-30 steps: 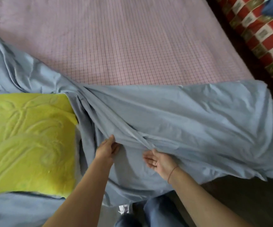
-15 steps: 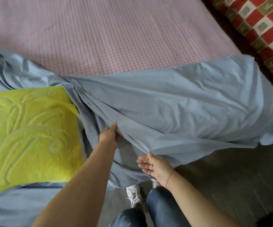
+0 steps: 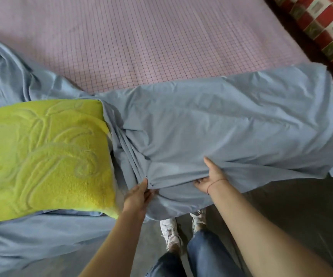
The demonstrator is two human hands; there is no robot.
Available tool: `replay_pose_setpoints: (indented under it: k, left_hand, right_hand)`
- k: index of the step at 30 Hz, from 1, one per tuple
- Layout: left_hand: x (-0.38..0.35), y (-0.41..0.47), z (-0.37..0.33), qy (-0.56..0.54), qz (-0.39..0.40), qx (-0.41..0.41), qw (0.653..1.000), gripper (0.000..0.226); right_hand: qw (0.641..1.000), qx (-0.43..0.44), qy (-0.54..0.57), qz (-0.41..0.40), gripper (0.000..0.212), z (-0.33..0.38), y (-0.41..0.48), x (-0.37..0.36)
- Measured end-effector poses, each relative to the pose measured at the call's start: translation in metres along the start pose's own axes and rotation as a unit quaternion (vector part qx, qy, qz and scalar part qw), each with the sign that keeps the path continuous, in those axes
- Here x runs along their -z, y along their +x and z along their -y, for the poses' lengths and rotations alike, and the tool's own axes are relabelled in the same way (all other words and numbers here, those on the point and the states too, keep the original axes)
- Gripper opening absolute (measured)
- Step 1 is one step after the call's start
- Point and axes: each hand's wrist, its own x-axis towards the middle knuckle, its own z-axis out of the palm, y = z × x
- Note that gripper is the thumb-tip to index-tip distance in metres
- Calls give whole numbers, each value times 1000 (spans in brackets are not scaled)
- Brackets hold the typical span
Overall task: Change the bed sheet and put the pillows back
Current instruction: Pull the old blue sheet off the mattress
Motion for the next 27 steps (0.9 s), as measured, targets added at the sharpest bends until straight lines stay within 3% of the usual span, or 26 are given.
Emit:
replay_pose_setpoints:
  k: [6, 11, 14, 17, 22, 27]
  left_hand:
    - [-7, -2, -5, 33, -43, -38, 998, 17]
    - [-52, -12, -24, 16, 38, -26, 999, 39]
    - [-74, -11, -31, 42, 84, -9, 996, 33]
    - [-85, -7, -27, 65, 57, -13, 996, 20]
    - [-60, 2, -11, 137, -35, -30, 990, 27]
    - [-65, -14, -13, 108, -43, -140, 983, 24]
  right_hand:
    - [998, 38, -34, -30, 10, -30, 3, 60]
    - [997, 63, -44, -12, 18, -44, -3, 91]
    - [995, 73, -61, 14, 16, -48, -6, 106]
    - [988, 74, -135, -8, 15, -47, -9, 116]
    - [960, 76, -266, -41, 42, -26, -21, 107]
    - [987, -8, -156, 27, 57, -10, -30, 68]
